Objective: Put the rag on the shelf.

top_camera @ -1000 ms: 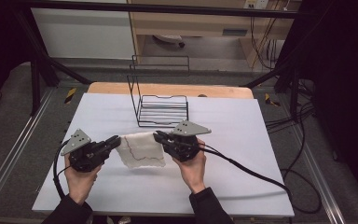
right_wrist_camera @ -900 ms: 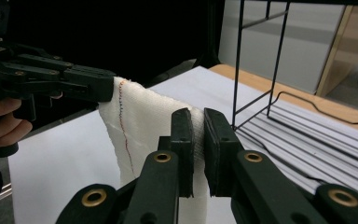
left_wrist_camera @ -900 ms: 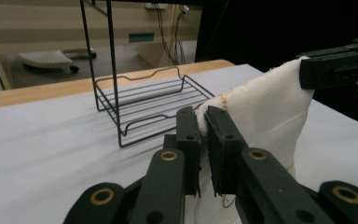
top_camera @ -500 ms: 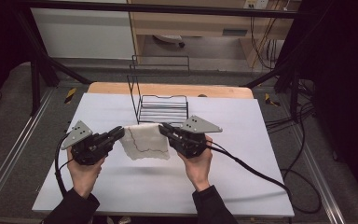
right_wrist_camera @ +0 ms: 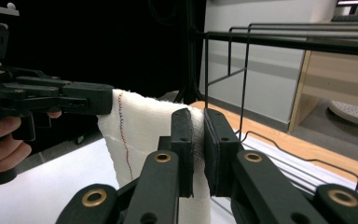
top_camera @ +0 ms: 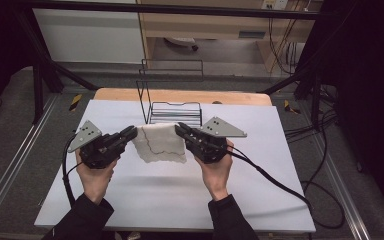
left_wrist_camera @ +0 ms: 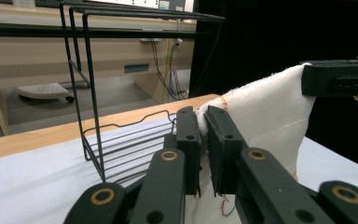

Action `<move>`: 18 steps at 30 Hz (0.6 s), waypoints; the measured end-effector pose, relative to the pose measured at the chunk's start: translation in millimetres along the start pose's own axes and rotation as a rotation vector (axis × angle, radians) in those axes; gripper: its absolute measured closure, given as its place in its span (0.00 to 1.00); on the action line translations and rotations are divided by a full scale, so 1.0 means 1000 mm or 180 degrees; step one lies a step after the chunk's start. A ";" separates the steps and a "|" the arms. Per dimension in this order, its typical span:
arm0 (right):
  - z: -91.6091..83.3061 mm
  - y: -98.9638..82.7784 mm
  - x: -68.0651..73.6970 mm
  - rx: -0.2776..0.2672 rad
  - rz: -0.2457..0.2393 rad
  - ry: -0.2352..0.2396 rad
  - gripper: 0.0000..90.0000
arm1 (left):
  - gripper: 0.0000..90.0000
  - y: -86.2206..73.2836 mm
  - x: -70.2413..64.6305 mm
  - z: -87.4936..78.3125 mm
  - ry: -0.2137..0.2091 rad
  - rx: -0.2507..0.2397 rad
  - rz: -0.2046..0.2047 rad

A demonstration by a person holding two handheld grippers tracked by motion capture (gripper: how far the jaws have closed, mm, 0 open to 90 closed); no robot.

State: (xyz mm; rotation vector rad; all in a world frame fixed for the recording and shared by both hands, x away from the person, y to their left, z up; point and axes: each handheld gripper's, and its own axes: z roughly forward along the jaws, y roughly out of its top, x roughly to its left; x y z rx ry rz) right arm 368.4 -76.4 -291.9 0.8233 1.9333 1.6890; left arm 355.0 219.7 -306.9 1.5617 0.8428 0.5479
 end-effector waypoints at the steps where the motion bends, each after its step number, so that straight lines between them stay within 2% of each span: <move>1: -0.001 0.001 -0.001 -0.0007 -0.0002 -0.0005 0.93 | 0.93 0.002 0.000 0.001 0.0004 -0.0009 0.0008; 5: -0.002 0.007 -0.003 -0.0051 0.0001 -0.0043 0.93 | 0.93 0.009 -0.003 0.003 0.0017 -0.0053 0.0057; 18: -0.003 0.023 -0.008 -0.0193 -0.0044 -0.0153 0.93 | 0.93 0.028 -0.001 0.013 -0.0004 -0.0200 0.0028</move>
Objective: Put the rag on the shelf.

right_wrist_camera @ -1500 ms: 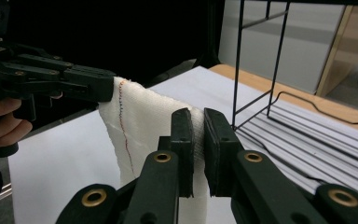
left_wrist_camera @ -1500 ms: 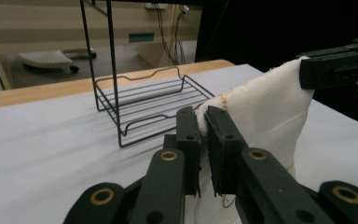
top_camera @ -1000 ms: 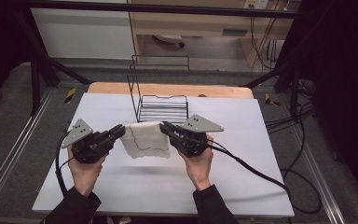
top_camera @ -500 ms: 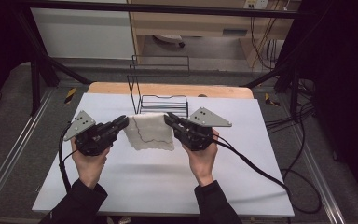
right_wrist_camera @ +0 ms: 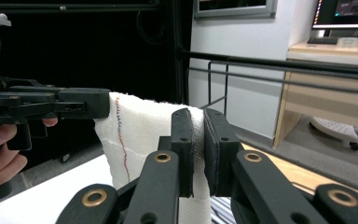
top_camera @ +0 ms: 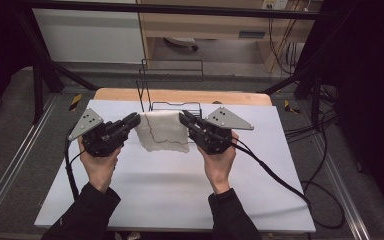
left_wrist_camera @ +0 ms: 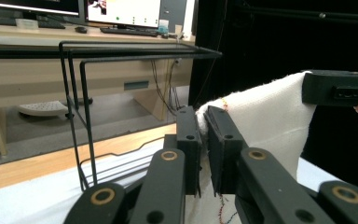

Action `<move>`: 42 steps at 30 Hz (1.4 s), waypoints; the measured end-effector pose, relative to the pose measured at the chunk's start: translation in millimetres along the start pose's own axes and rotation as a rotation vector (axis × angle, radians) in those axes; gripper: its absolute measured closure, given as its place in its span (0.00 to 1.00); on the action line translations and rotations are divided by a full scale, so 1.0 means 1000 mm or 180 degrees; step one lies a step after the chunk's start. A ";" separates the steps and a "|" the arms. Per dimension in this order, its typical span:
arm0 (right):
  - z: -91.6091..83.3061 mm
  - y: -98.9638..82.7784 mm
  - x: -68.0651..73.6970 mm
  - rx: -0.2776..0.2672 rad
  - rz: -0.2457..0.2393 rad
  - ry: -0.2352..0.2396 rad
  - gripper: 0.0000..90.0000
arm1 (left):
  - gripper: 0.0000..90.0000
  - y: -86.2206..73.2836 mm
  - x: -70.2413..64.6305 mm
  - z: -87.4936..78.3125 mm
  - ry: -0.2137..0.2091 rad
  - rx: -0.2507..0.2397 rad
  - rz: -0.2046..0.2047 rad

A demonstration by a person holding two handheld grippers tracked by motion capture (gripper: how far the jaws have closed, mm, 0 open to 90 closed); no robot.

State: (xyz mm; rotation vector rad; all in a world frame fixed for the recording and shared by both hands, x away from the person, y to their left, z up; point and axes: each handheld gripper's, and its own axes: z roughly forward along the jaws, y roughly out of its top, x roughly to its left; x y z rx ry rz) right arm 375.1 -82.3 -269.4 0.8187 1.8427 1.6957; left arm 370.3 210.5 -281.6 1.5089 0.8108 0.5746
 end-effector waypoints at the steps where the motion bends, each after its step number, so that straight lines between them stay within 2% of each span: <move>1: 0.000 0.001 0.000 -0.0005 0.0005 -0.0008 0.93 | 0.93 0.001 0.000 0.001 -0.0006 -0.0013 -0.0003; 21: 0.002 0.031 -0.010 -0.0187 -0.0046 -0.0136 0.93 | 0.93 0.032 0.002 0.014 -0.0028 -0.0245 0.0003; 33: 0.004 0.049 -0.015 -0.0250 -0.0087 -0.0180 0.93 | 0.93 0.048 0.004 0.023 -0.0026 -0.0354 -0.0038; 42: 0.008 0.063 -0.019 -0.0299 -0.0132 -0.0224 0.93 | 0.93 0.063 0.006 0.028 -0.0015 -0.0441 -0.0020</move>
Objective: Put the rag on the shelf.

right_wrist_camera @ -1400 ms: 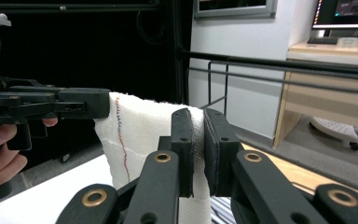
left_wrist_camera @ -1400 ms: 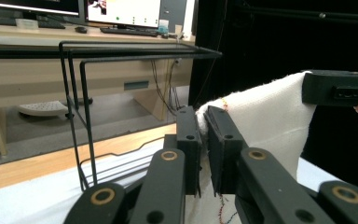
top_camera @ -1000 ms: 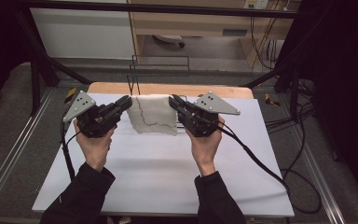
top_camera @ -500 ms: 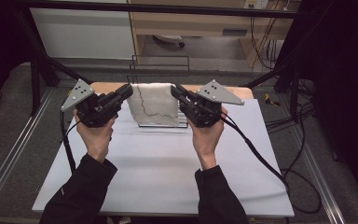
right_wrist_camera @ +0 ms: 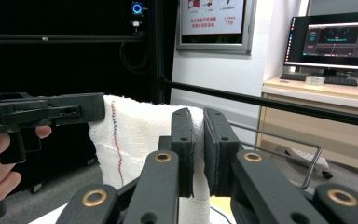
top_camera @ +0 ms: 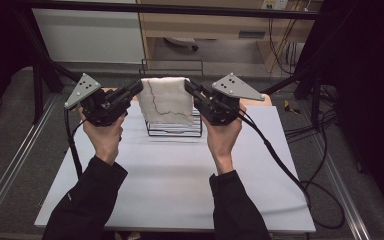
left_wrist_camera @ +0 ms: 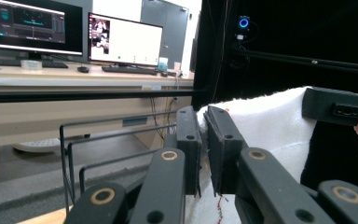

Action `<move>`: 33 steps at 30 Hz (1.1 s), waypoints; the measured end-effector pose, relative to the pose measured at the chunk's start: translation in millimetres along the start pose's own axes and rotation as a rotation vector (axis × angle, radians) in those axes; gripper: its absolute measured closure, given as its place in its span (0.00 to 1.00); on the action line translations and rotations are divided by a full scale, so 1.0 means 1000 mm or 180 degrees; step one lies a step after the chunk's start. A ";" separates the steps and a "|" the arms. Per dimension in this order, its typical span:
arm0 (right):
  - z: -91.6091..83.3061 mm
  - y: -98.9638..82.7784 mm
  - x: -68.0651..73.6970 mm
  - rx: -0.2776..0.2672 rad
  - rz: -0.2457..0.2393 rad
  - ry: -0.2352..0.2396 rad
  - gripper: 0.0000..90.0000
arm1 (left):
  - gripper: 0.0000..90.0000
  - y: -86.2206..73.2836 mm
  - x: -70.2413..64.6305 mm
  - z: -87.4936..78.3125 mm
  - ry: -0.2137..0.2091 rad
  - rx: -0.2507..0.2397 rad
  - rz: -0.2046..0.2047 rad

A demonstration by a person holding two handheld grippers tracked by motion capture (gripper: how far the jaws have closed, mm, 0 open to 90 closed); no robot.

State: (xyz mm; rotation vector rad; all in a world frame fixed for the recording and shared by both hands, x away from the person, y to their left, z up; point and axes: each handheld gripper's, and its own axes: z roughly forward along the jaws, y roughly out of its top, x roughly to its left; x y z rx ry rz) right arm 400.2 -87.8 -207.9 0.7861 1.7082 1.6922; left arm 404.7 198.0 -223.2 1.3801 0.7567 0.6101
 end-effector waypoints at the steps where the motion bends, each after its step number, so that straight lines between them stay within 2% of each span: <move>1: 0.000 0.002 0.000 -0.0006 0.0023 -0.0003 0.93 | 0.93 0.002 0.000 0.001 0.0001 -0.0003 0.0005; 13: 0.009 0.019 -0.007 -0.0066 -0.0002 -0.0052 0.93 | 0.93 0.024 0.005 0.012 0.0024 -0.0046 0.0087; 18: 0.013 0.024 -0.010 -0.0092 -0.0004 -0.0066 0.93 | 0.93 0.032 0.007 0.018 0.0019 -0.0073 0.0082; 28: 0.019 0.037 -0.019 -0.0130 -0.0006 -0.0121 0.93 | 0.93 0.048 0.008 0.029 0.0031 -0.0070 0.0177; 33: 0.022 0.044 -0.025 -0.0156 -0.0006 -0.0142 0.93 | 0.93 0.055 0.009 0.035 0.0035 -0.0086 0.0169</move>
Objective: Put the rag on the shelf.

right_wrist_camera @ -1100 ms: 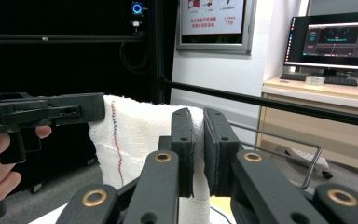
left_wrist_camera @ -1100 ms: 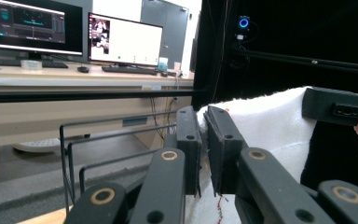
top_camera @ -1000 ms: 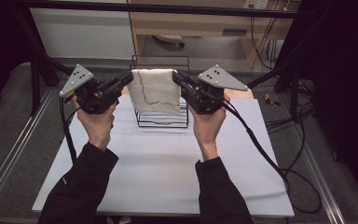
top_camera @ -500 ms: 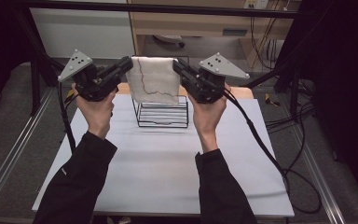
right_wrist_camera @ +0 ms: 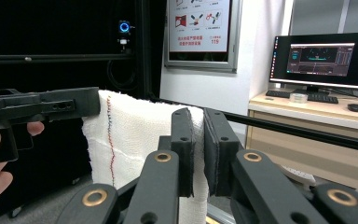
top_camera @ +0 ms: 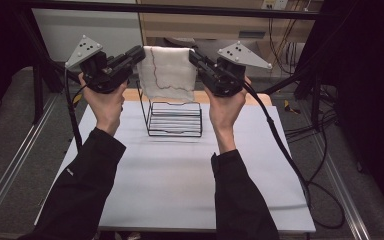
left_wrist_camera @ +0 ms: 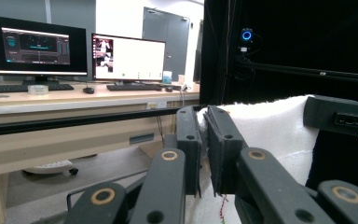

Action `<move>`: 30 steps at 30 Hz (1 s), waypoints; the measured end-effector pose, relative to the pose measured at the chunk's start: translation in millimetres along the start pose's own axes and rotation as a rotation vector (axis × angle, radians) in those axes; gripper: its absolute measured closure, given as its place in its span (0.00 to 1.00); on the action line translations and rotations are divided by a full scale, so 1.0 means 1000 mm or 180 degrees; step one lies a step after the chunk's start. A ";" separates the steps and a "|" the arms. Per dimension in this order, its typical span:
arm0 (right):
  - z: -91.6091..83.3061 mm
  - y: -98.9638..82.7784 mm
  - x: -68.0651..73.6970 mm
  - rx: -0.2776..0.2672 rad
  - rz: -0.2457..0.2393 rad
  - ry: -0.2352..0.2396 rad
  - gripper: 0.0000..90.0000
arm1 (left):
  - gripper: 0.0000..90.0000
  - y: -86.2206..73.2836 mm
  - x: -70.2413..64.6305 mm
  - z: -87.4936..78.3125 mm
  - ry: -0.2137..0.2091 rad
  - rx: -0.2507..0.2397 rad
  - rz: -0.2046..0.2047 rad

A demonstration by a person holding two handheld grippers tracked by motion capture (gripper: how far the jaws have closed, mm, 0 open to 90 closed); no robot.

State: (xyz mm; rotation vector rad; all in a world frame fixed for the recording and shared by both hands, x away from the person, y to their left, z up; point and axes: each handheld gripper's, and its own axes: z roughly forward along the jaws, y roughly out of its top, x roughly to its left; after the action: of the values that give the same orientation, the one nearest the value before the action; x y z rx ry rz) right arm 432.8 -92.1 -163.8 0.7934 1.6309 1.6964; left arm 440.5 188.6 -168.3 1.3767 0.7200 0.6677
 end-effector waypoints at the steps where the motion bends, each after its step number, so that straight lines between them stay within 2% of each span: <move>1: 0.000 0.000 0.000 0.0000 0.0000 0.0000 0.93 | 0.93 0.001 0.001 0.001 0.0001 0.0001 0.0003; 9: 0.009 0.011 -0.006 -0.0011 -0.0056 -0.0043 0.93 | 0.93 0.010 0.005 0.010 0.0033 -0.0010 0.0037; 12: 0.014 0.013 -0.008 -0.0009 -0.0046 -0.0057 0.93 | 0.93 0.012 0.007 0.013 0.0042 -0.0018 0.0007; 22: 0.029 0.016 -0.020 0.0020 0.0000 -0.0084 0.93 | 0.93 0.017 0.014 0.027 0.0088 0.0027 0.0048; 30: 0.040 0.017 -0.028 0.0030 0.0008 -0.0089 0.93 | 0.93 0.019 0.022 0.038 0.0133 0.0057 0.0003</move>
State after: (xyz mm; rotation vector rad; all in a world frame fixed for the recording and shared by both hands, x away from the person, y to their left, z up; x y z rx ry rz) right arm 480.9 -90.0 -144.3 0.8206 1.6208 1.6732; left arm 483.6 183.6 -148.2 1.3831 0.7602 0.6940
